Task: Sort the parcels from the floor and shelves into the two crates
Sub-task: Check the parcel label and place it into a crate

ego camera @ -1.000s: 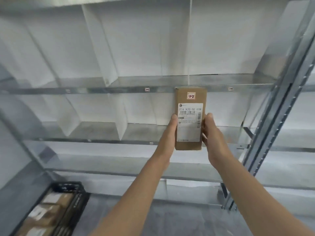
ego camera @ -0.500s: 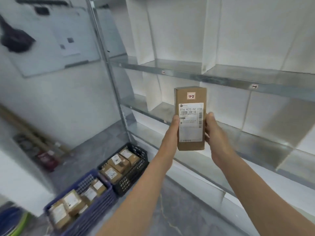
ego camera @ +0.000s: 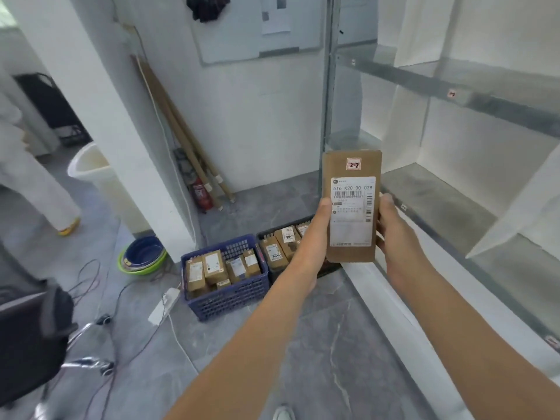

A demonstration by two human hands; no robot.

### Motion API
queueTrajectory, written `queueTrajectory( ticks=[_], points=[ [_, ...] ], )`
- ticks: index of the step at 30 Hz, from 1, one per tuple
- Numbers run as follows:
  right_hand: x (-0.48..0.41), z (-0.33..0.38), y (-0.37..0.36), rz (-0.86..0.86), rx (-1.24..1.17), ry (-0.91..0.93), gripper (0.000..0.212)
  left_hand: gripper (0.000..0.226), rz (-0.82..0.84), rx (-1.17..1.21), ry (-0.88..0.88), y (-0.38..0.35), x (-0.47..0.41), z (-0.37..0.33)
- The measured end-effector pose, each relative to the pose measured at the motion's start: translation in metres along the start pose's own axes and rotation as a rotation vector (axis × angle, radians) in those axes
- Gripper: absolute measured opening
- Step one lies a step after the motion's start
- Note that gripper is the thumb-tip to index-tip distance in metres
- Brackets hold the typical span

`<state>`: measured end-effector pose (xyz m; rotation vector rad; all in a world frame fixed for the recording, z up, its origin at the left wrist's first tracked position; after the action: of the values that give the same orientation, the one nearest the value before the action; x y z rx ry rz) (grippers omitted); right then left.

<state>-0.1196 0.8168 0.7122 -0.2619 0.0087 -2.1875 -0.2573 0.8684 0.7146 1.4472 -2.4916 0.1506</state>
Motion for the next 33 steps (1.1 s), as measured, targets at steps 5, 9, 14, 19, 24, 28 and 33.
queueTrajectory(
  ticks=[5,9,14,19,24,28,33],
  points=[
    [-0.044,-0.034,-0.059,0.1,0.024,-0.087,0.042,0.042,-0.094,0.054,0.076,0.053,-0.047,0.037],
    [-0.095,-0.078,-0.112,0.142,0.049,-0.201,0.05,0.039,-0.135,0.102,0.127,0.103,-0.091,0.068],
    [-0.161,-0.126,-0.193,0.187,0.079,-0.302,0.047,0.041,-0.21,0.141,0.214,0.179,-0.157,0.1],
    [-0.21,-0.166,-0.263,0.199,0.111,-0.411,0.047,0.031,-0.252,0.137,0.301,0.249,-0.214,0.128],
    [-0.252,-0.194,-0.31,0.187,0.147,-0.473,0.033,0.042,-0.288,0.141,0.361,0.292,-0.26,0.154],
    [-0.286,-0.223,-0.338,0.224,0.189,-0.559,0.035,0.047,-0.298,0.15,0.436,0.316,-0.302,0.183],
    [-0.343,-0.272,-0.372,0.277,0.211,-0.668,0.035,0.049,-0.306,0.141,0.527,0.349,-0.368,0.224]
  ],
)
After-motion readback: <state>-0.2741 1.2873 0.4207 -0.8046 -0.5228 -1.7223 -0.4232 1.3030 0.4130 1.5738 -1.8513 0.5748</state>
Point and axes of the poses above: each hand's wrist, its own x-axis away from the middle knuckle, its own y-axis out of the back of the hand, z = x × y, the point moved 9 cm from there along -x, towards the middle knuckle, and after that the axes turned 7 degrees about -x, right-handed, at the moved point
